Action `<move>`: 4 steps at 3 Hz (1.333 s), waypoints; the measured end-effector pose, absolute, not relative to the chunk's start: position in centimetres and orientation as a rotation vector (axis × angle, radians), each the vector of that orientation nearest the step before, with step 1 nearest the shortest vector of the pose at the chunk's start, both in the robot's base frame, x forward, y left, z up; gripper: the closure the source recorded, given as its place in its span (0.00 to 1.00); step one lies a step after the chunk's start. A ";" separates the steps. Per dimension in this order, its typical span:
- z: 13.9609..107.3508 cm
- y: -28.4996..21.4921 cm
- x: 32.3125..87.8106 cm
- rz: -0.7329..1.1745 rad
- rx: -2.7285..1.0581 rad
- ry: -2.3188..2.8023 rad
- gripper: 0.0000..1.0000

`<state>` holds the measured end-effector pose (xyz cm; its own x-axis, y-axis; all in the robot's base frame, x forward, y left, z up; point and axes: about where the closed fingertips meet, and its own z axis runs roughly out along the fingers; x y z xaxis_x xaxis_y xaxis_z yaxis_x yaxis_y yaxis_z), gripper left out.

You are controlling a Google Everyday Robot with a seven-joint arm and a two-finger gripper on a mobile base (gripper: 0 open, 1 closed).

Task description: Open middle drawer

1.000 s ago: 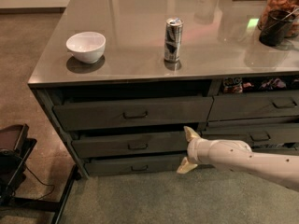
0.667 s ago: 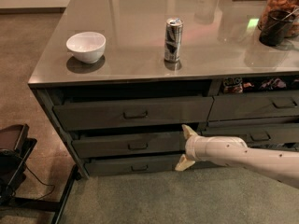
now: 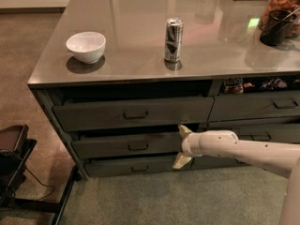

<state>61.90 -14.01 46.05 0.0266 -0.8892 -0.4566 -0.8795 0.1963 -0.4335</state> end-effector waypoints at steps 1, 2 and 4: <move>45.0 -13.2 63.2 0.006 -1.679 1.810 0.00; 44.1 -12.0 64.8 0.038 -1.708 1.791 0.00; 42.0 -9.6 67.1 0.099 -1.770 1.776 0.00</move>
Offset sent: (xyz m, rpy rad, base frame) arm 0.0498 0.0306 -0.0287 0.0159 0.0417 0.0936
